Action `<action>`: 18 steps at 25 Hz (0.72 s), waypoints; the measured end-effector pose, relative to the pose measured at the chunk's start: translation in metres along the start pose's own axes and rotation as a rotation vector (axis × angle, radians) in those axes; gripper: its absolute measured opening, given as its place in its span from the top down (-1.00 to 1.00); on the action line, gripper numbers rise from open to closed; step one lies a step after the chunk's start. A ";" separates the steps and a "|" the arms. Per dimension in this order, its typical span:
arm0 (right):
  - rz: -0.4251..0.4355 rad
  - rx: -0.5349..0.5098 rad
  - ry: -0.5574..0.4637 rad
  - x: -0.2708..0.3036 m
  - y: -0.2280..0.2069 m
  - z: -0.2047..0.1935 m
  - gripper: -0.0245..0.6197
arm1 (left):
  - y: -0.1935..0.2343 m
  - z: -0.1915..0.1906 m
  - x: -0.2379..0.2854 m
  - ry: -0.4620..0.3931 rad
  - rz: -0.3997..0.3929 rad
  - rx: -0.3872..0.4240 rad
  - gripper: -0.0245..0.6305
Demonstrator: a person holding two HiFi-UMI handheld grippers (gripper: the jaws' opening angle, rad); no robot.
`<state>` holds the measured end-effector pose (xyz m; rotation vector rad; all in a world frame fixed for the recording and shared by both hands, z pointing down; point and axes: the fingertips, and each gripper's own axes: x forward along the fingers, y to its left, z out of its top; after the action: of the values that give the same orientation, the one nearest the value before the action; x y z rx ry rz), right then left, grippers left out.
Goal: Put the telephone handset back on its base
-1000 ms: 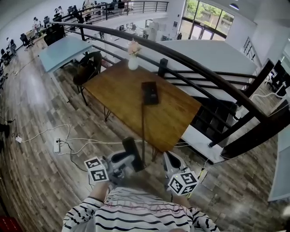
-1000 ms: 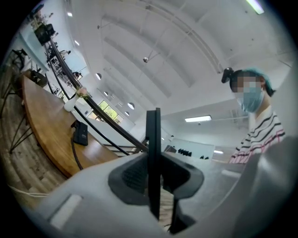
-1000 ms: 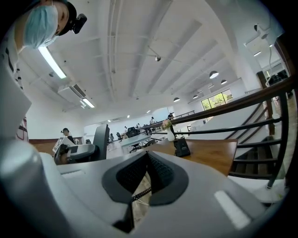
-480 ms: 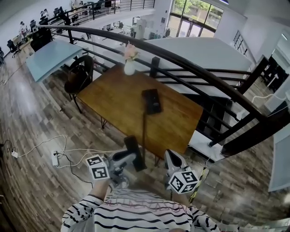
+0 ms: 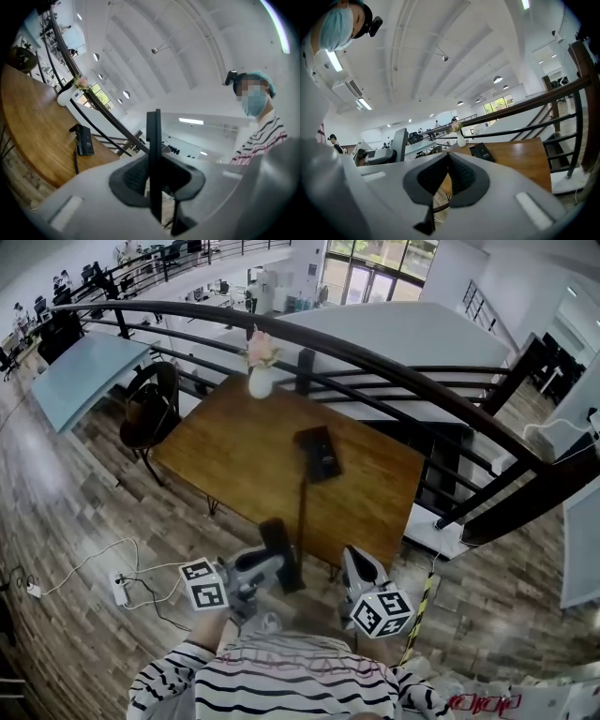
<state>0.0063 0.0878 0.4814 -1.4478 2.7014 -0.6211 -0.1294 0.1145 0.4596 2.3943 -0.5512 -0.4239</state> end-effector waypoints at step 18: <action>0.044 0.009 0.057 0.068 -0.071 0.025 0.92 | 0.075 0.029 0.066 -0.029 0.054 -0.031 0.70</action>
<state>0.0288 -0.0100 0.4946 -1.3862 2.7611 -0.6807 -0.1063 0.0148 0.4767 2.3417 -0.6167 -0.4415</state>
